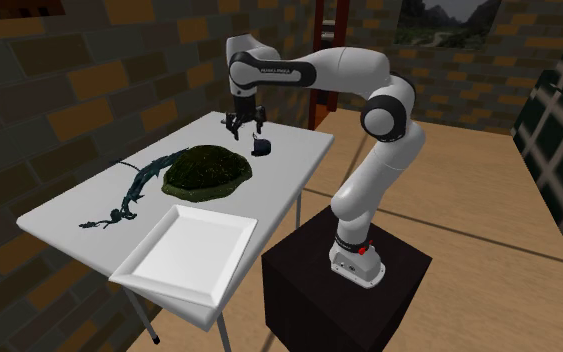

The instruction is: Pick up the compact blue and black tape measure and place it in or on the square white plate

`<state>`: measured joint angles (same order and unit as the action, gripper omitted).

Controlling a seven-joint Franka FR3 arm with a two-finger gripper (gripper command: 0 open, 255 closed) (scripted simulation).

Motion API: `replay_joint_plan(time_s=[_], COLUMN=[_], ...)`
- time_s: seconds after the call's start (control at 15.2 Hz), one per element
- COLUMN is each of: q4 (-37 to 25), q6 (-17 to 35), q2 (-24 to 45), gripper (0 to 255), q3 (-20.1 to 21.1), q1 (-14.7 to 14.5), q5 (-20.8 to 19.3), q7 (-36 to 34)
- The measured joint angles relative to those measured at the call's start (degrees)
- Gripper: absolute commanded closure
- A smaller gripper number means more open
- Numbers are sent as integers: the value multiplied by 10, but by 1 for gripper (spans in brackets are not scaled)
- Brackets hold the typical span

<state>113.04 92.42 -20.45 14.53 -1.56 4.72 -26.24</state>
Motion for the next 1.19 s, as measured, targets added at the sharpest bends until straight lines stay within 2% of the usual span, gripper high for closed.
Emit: replay_joint_plan(time_s=[0.33, 0.73, 0.79, 1.19], q4=[39, 44, 44, 44], q6=[36, 41, 41, 42], q2=[-3, -4, -4, -5], gripper=[0, 0, 255, 255], q3=[2, 3, 3, 3], q1=[-1, -1, -1, -2], q5=[1, 2, 2, 2], q7=[0, -1, -1, -1])
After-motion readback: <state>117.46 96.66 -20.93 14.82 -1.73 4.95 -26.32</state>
